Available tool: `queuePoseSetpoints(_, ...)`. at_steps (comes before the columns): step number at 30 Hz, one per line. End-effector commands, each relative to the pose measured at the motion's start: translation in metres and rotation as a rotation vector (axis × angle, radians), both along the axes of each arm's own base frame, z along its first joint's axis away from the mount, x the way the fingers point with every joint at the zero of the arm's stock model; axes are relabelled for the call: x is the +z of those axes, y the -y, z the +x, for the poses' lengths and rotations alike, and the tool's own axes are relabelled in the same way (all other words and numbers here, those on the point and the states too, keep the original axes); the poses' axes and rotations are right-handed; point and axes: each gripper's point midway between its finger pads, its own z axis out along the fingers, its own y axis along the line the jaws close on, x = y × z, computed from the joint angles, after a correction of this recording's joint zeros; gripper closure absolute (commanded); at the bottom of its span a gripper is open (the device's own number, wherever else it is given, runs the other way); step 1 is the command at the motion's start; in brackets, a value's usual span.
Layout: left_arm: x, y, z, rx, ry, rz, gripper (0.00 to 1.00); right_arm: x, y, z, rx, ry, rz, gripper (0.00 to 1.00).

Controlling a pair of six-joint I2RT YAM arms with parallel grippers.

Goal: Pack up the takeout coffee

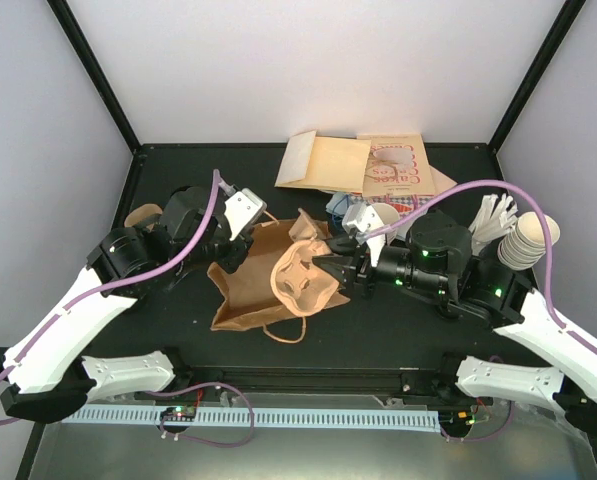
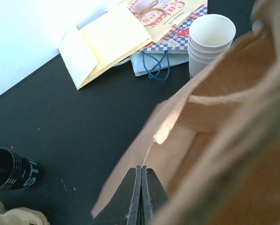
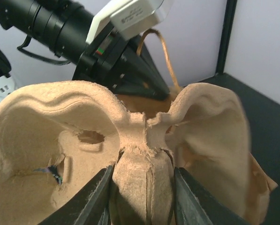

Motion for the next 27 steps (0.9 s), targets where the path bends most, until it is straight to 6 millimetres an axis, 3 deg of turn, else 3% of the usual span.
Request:
queuePoseSetpoints(1,0.004,0.0,-0.004,-0.029,0.007,0.006,0.98,0.015,-0.001,-0.016,0.066,-0.06,0.115,0.63)
queuePoseSetpoints(6,0.006,0.0,-0.002,-0.032,0.013,0.021,0.98,0.033,0.008,-0.017,0.042,-0.067,0.168,0.63)
queuePoseSetpoints(10,0.008,0.001,-0.002,-0.034,0.015,0.015,0.98,0.036,0.003,-0.022,0.07,-0.118,0.171,0.63)
queuePoseSetpoints(16,0.005,0.005,-0.002,-0.043,0.005,0.009,0.98,0.002,-0.013,-0.01,0.046,-0.182,0.139,0.63)
queuePoseSetpoints(27,0.01,0.011,-0.005,-0.066,0.0,-0.027,0.99,-0.065,-0.013,0.042,-0.243,-0.249,-0.022,0.61)
